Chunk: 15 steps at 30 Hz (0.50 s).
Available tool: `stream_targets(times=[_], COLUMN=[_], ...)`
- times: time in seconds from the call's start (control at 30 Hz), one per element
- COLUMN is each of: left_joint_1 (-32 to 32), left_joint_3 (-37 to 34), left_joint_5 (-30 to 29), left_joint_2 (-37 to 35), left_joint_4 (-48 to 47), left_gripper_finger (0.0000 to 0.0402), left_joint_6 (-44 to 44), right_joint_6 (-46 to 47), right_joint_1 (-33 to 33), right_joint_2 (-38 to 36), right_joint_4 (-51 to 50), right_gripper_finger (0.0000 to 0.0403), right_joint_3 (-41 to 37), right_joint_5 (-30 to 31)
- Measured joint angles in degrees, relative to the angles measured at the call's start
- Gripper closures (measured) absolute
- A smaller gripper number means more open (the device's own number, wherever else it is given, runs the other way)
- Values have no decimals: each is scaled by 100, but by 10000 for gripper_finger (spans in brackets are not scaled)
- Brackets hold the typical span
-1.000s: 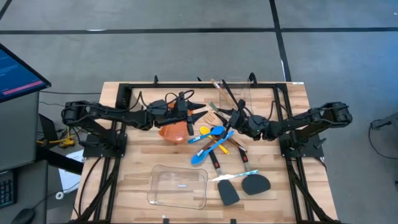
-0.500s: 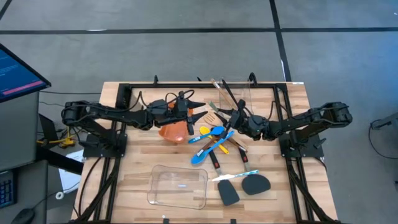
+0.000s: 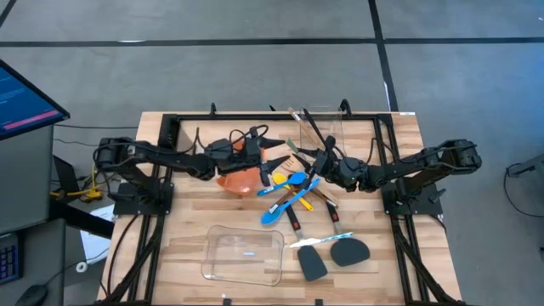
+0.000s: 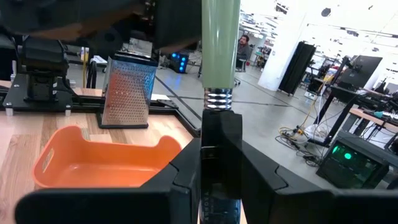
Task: Pick & Place Kitchen Items
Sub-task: Put the green table knife into the orange bin
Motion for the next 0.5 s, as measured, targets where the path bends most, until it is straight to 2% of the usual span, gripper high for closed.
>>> stream_targets(times=[0.2,0.5], left_joint_1=[0,0], left_joint_3=[5,514], left_joint_5=[0,196], left_joint_2=[334,668], left_joint_4=[734,741], left_gripper_finger=[193,198], left_joint_6=[-2,-2], right_joint_6=[0,-7], right_joint_1=[0,2], right_joint_2=[0,0], right_joint_4=[0,2], right_gripper_finger=[334,334], right_joint_3=[0,0], right_joint_5=[-1,-2])
